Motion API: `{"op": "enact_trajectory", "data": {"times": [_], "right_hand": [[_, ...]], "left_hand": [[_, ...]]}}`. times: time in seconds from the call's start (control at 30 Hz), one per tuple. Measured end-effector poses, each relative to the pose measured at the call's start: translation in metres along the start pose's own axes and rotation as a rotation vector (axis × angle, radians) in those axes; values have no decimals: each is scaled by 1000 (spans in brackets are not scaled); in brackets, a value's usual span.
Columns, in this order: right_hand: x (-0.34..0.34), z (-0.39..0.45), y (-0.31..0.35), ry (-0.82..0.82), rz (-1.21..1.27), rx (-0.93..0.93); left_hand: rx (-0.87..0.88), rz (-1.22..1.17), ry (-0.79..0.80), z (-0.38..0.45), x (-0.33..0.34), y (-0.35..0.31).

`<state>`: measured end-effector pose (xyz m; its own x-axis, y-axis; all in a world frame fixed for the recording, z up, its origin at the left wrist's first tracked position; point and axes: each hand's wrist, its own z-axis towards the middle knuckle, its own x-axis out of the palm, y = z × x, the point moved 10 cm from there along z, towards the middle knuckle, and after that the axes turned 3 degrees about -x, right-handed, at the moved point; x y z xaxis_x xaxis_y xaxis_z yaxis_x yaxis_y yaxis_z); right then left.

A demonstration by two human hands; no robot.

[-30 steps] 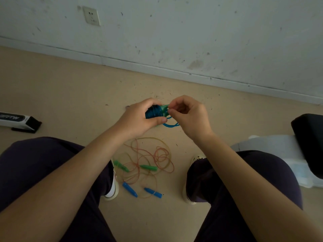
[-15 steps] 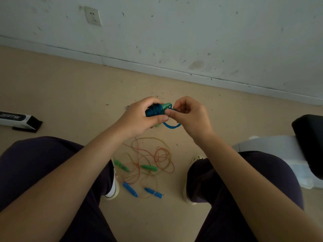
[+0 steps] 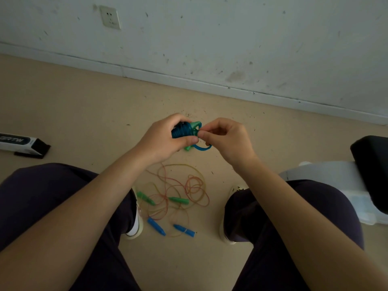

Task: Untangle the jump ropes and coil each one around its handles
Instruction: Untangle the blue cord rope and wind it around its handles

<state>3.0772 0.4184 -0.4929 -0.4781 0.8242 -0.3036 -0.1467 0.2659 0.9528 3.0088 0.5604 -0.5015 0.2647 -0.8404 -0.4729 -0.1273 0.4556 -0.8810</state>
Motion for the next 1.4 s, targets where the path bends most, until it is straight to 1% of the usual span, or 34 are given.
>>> {"op": "enact_trajectory", "data": {"times": [0.13, 0.27, 0.47, 0.67, 0.77, 0.87, 0.93, 1.0, 1.03, 1.1, 1.23, 1.3, 1.4], "right_hand": [[-2, -1, -1, -16, -27, 8], [-6, 0, -3, -45, -33, -1], [1, 1, -7, -10, 4, 10], [-5, 1, -7, -42, -3, 15], [-2, 3, -15, 29, -61, 72], [0, 2, -34, 121, -28, 253], [8, -4, -39, 257, 18, 344], [22, -12, -37, 411, 62, 359], [28, -15, -35, 443, 97, 345], [32, -15, -32, 428, 150, 315], [27, -8, -32, 338, 231, 298], [25, -6, -32, 292, 281, 297], [24, -3, -31, 269, 282, 285]], "left_hand": [[34, 17, 59, -2, 9, -2], [52, -11, 75, -3, 8, -4], [-27, -76, -14, 0, -3, 2], [-5, -53, 85, -1, 6, 3], [-3, -27, 132, -4, 10, 1], [-35, -107, 190, -6, 12, -1], [-36, -160, 206, -7, 9, -4], [-40, -197, 236, -9, 10, -6], [-47, -204, 257, -10, 12, -7], [-76, -213, 291, -11, 17, -6], [-151, -190, 331, -13, 23, 2], [-165, -172, 361, -15, 27, 3], [-160, -172, 366, -16, 29, 4]]}}
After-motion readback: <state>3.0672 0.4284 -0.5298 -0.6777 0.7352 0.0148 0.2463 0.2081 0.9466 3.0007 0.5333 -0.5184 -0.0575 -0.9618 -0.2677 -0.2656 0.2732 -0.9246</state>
